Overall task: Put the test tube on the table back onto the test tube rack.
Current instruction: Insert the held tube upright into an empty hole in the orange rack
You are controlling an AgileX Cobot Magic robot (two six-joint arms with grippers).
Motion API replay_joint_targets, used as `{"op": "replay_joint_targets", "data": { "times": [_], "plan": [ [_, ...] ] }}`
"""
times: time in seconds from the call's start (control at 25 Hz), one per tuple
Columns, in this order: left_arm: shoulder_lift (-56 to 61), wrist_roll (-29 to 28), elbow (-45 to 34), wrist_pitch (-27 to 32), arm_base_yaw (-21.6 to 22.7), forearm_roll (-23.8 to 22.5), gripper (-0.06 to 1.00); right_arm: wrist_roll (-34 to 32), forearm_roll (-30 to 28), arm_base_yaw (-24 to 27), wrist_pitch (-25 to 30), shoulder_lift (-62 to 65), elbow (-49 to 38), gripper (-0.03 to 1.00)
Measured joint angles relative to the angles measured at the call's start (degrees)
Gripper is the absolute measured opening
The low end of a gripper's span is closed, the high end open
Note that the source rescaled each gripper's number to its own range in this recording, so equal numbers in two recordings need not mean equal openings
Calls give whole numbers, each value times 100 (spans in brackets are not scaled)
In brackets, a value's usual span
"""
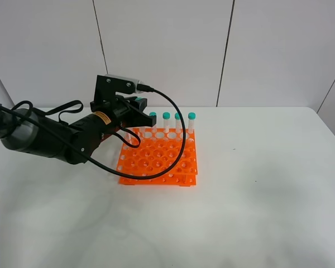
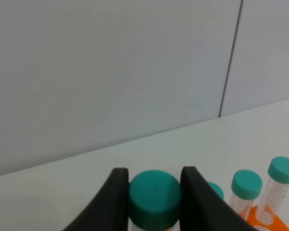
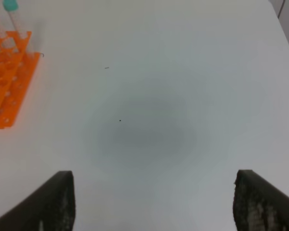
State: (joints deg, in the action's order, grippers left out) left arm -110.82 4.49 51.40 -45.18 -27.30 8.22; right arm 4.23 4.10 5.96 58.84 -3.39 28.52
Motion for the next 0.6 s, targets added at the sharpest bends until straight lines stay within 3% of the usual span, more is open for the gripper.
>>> {"op": "replay_joint_targets", "data": {
  "times": [0.6],
  "plan": [
    [-218,36,12,-19,73,52,0,0,0,0,-7,0,0,87]
  ]
}}
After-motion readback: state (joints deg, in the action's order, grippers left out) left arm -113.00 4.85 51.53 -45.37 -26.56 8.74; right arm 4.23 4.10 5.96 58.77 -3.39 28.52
